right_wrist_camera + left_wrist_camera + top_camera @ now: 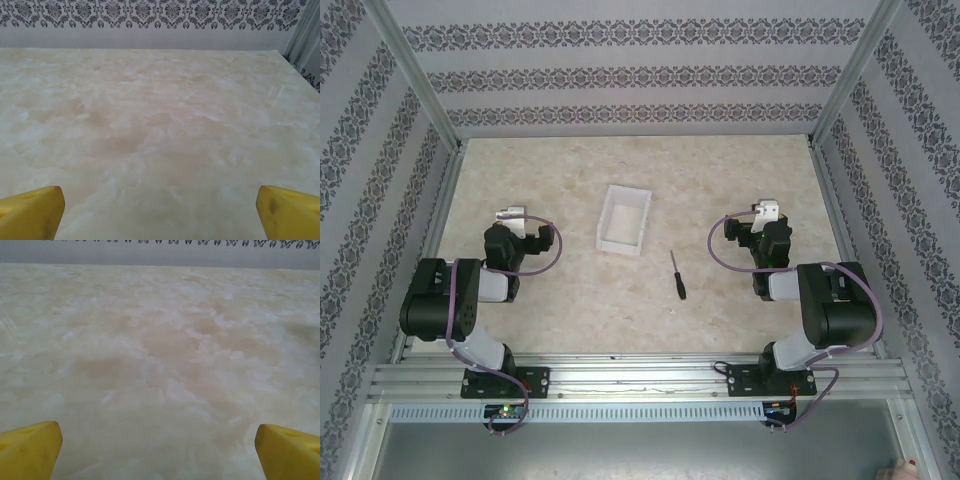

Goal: Put the screwdriver in the bin

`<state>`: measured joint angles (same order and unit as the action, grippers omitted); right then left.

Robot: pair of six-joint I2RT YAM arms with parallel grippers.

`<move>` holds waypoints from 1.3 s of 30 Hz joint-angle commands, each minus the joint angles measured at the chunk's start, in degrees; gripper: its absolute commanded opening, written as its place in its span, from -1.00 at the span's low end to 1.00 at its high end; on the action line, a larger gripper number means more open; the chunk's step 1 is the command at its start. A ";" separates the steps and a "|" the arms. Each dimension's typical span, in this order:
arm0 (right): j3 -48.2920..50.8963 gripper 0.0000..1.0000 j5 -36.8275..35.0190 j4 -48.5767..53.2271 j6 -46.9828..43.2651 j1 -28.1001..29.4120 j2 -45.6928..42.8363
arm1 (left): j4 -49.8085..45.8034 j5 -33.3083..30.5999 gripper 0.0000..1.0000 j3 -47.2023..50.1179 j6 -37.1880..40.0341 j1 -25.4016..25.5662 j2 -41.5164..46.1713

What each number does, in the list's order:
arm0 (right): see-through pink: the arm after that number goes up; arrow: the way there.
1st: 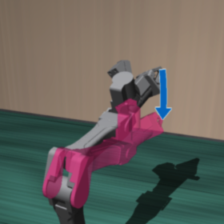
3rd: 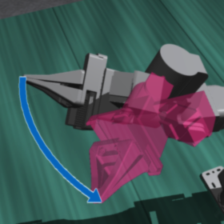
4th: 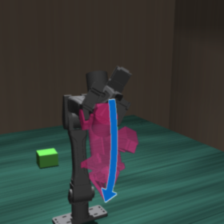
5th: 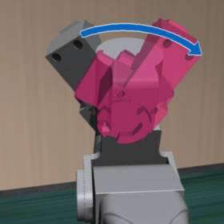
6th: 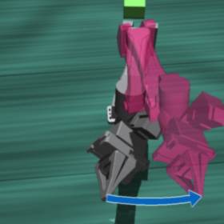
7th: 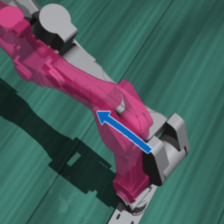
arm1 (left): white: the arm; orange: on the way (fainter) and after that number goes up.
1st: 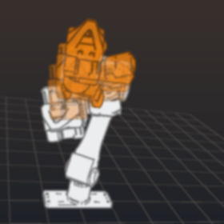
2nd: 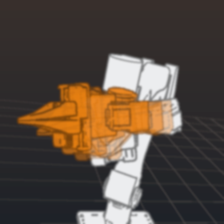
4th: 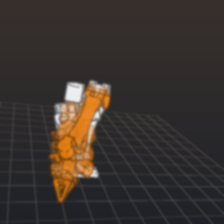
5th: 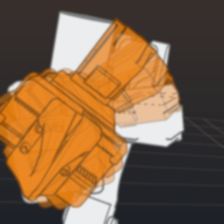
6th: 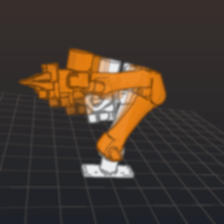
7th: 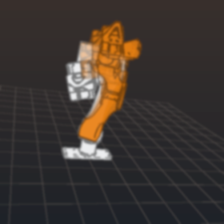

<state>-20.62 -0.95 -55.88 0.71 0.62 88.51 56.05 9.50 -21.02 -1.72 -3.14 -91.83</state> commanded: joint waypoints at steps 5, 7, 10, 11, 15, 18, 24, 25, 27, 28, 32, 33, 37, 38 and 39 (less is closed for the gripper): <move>-0.21 0.96 0.64 -0.95 0.27 0.70 -0.22 | -0.60 1.40 0.99 -0.64 1.15 -0.38 0.59; -0.21 0.96 0.61 -0.99 0.32 0.70 -0.25 | -1.09 1.31 0.99 -0.84 1.45 -0.04 0.65; -0.21 0.96 0.49 -1.08 0.24 0.78 -0.27 | -0.86 1.31 0.99 -0.69 1.34 -0.04 0.62; -0.21 0.96 0.47 -1.08 0.25 0.77 -0.22 | -0.85 1.31 0.99 -0.63 1.36 -0.04 0.63; -0.21 0.96 0.42 -1.08 0.19 0.76 -0.27 | -0.23 0.69 0.99 -0.34 1.08 -0.13 0.69; -0.12 0.97 0.08 -1.16 0.03 0.95 -0.27 | -0.48 0.61 0.99 -0.51 1.01 -0.11 0.68; -0.21 0.96 -0.57 -0.99 0.28 1.04 -0.26 | -0.68 0.70 0.99 -0.53 1.01 -0.12 0.69; -0.21 0.97 -0.56 -0.99 0.28 1.05 -0.27 | -0.61 0.72 0.99 -0.52 0.97 -0.12 0.69; -0.21 0.96 -0.54 -0.99 0.33 1.01 -0.27 | -0.81 1.06 0.99 -0.67 1.19 -0.12 0.60; -0.21 0.96 -0.52 -0.99 0.29 1.01 -0.27 | -0.78 1.14 0.99 -0.63 1.19 -0.12 0.69; -0.62 0.96 -1.11 -0.12 2.63 -0.59 -0.27 | -1.85 3.49 0.99 -0.49 1.84 -0.20 2.65; -0.60 0.97 -1.77 -0.20 2.40 -0.33 -0.27 | -4.05 3.89 0.99 -0.96 1.81 -0.20 4.36; -0.57 0.96 -6.54 0.57 2.99 0.61 -1.35 | -18.78 10.31 0.99 -4.36 4.89 -0.20 12.44; -1.15 0.96 -7.12 3.43 3.67 0.25 -3.00 | -22.91 11.29 0.99 -5.42 5.69 -0.12 14.12; -1.77 0.97 -6.65 6.10 3.61 0.00 -4.49 | -29.20 11.35 0.99 -7.41 6.25 -0.12 16.20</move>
<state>-20.71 -4.89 -53.78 2.46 0.89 87.44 40.95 16.01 -24.58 0.99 -3.11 -80.25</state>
